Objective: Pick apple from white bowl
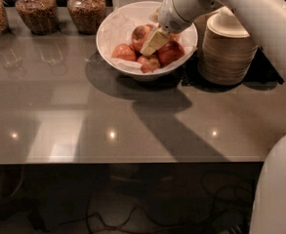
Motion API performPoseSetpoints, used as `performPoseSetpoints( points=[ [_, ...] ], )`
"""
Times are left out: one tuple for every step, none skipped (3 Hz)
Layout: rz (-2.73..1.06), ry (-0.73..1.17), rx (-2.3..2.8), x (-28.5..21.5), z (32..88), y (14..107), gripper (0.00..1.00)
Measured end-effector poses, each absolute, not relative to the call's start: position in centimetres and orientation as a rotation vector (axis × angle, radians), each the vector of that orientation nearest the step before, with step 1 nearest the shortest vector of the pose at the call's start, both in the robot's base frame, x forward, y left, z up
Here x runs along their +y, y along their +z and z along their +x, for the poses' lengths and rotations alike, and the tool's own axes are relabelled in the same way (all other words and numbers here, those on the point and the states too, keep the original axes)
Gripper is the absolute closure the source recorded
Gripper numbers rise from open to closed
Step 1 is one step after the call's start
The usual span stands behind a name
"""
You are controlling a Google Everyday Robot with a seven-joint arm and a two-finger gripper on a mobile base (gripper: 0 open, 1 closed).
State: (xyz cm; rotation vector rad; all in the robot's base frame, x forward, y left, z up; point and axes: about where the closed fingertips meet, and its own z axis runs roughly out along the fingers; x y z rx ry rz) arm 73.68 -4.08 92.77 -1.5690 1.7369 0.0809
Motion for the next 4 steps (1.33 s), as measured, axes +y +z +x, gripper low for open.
performPoseSetpoints(
  points=[
    [-1.564,0.1,1.74,-3.8,74.1,92.3,0.4],
    [-1.561,0.115,1.746,-3.6,74.3,91.9,0.42],
    [-1.561,0.144,1.76,-3.4,74.1,91.1,0.5],
    [-1.562,0.143,1.76,-3.4,74.1,91.4,0.69]
  ],
)
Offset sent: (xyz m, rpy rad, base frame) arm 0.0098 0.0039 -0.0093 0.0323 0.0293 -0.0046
